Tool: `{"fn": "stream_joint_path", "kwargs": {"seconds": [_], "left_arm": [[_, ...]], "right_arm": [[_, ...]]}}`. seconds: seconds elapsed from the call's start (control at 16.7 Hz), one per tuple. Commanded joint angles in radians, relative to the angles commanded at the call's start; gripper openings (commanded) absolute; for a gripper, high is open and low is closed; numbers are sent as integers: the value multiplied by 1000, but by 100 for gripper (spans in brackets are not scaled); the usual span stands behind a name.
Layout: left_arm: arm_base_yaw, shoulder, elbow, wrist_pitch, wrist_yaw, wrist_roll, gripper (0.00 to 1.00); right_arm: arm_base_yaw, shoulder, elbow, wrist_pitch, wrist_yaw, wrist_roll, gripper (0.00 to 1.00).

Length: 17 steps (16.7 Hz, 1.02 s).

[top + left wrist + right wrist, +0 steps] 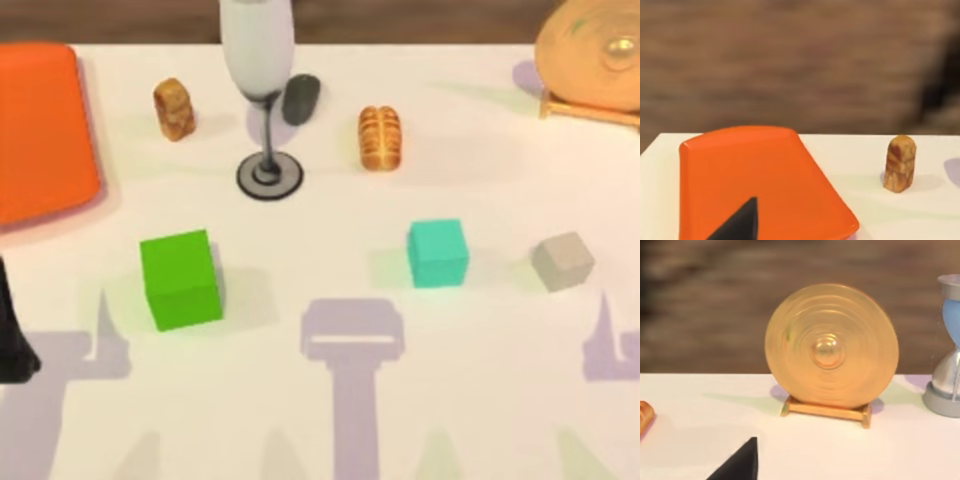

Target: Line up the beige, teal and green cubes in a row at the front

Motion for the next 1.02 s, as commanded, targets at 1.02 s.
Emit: {"fn": "stream_joint_path", "kwargs": {"seconds": [1.02], "left_arm": [[0, 0, 0, 0, 0, 0, 100]], "right_arm": [[117, 1154, 890, -621, 0, -49, 100]]}}
